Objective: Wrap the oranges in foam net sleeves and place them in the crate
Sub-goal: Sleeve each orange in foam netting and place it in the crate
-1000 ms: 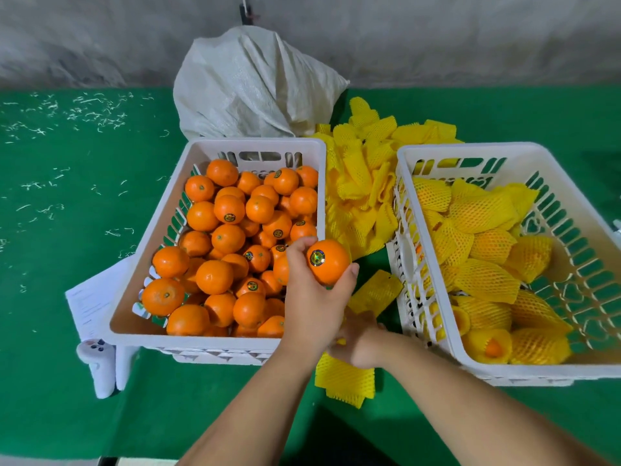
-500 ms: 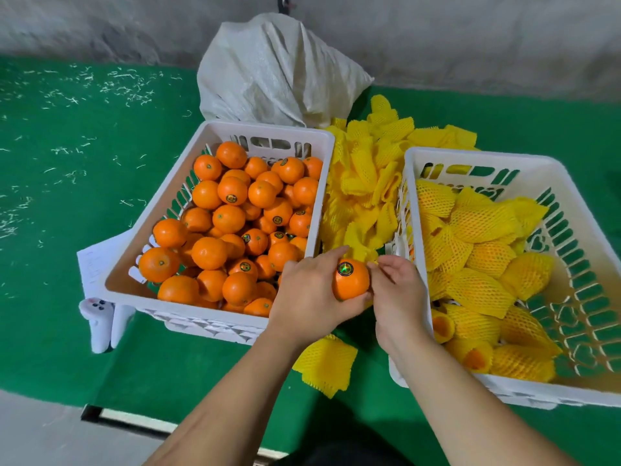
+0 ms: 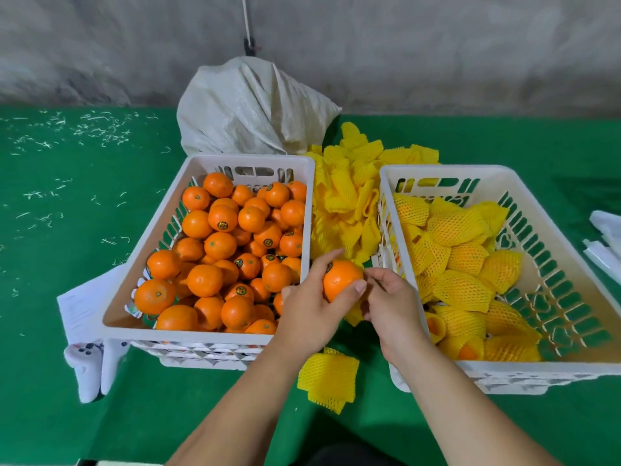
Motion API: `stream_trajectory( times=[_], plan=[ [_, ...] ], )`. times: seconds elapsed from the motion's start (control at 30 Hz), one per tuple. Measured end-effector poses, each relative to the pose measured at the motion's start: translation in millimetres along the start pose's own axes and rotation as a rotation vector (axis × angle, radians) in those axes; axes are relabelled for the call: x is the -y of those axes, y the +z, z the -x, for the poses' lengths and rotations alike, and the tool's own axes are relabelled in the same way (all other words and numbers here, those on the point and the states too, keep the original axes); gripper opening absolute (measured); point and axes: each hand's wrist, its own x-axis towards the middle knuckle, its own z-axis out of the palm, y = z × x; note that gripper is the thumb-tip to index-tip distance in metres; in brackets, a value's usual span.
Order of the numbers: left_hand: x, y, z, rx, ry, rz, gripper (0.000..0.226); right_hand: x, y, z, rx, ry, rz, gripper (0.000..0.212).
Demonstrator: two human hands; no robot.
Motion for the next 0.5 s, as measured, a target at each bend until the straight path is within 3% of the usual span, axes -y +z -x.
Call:
stream_trajectory(
  times=[0.13,0.23,0.33,0.5],
  plan=[
    [1.9,-1.5,0.5,0.05,-0.002,0.051,0.077,0.5,1.7,-1.0,-0.06,-0.061,0.028,0.001],
    [0.9,-6.5,-3.9,0.093,-0.075,0.141,0.094,3.3,3.4,-4.3,-0.051,-0.073,0.0,0.016],
    [1.2,-11.6,-6.4,0.153,-0.105,0.263,0.069,5.6,8.8,-3.9,-0.037,-0.083,0.035,0.026],
    [8.3,-25.3,-4.7,0.269,-0.089,0.404,0.052,7.6,16.6,0.0,-0.032,-0.085,0.068,0.013]
  ],
)
